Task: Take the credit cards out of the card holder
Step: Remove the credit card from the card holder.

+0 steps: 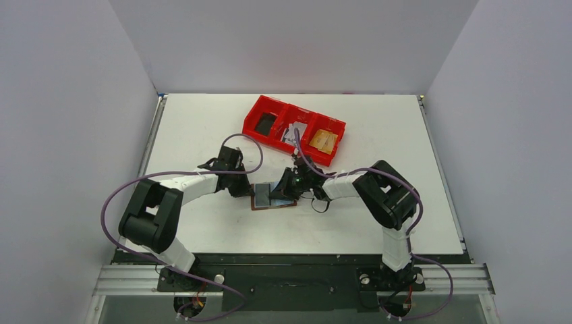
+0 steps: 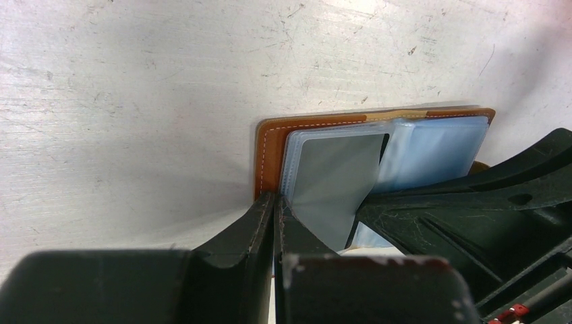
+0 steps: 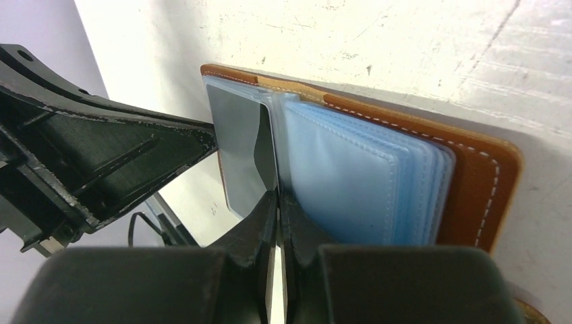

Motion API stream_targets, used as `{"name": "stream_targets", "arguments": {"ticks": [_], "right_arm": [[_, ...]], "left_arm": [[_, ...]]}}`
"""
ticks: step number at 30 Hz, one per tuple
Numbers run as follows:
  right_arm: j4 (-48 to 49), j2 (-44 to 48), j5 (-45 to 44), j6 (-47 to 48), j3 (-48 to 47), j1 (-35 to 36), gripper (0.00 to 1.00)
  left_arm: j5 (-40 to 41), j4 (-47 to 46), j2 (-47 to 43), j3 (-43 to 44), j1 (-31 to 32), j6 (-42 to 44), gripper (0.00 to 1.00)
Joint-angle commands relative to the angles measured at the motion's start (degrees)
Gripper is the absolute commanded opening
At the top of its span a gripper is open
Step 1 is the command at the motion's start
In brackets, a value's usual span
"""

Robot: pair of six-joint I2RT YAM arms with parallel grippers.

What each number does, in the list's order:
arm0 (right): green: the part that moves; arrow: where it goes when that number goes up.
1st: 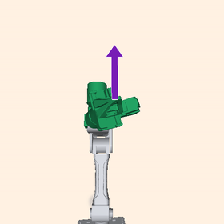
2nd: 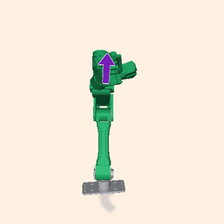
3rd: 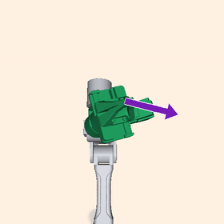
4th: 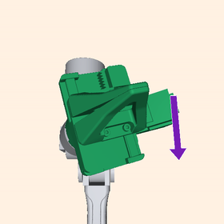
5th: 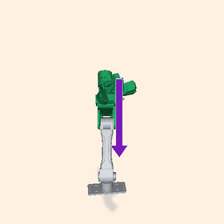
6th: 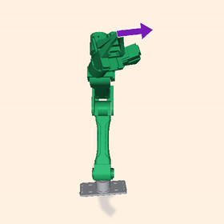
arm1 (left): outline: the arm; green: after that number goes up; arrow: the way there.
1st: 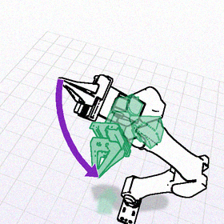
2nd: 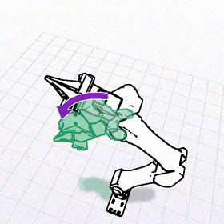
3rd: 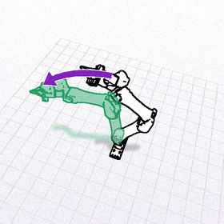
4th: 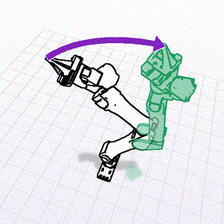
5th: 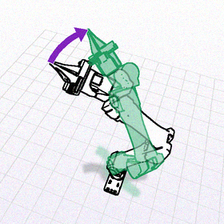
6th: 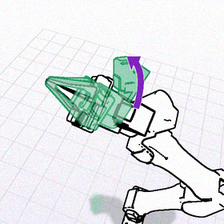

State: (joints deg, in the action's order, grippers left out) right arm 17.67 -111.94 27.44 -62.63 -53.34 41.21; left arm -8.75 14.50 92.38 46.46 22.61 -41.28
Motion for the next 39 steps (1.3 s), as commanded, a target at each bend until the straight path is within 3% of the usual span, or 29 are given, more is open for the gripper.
{"name": "stream_targets", "arguments": {"ticks": [1, 12, 31, 36, 39], "right_arm": [[-4.8, 1.4, -5.0, 4.3, -3.0, 2.1, 0.0], [-12.3, 5.0, -10.6, 8.4, -2.9, 2.0, 0.0], [-8.2, 6.9, -7.7, 7.7, 0.3, 0.2, 0.0], [-3.6, 6.2, -5.6, 5.6, 0.6, 0.2, 0.12], [-3.0, 5.2, -5.0, 5.2, 0.0, 0.2, 0.13]], "left_arm": [[-0.5, 1.8, 2.7, -0.8, 1.6, 0.9, 0.0], [1.7, 3.9, 4.1, -0.7, 0.9, 1.6, 0.0], [2.1, 3.9, 4.8, -1.0, 0.4, 2.4, 0.0], [1.9, 3.6, 5.0, -1.3, 0.4, 2.3, 0.0], [1.7, 3.6, 5.1, -1.3, 0.4, 2.3, 0.0]]}}
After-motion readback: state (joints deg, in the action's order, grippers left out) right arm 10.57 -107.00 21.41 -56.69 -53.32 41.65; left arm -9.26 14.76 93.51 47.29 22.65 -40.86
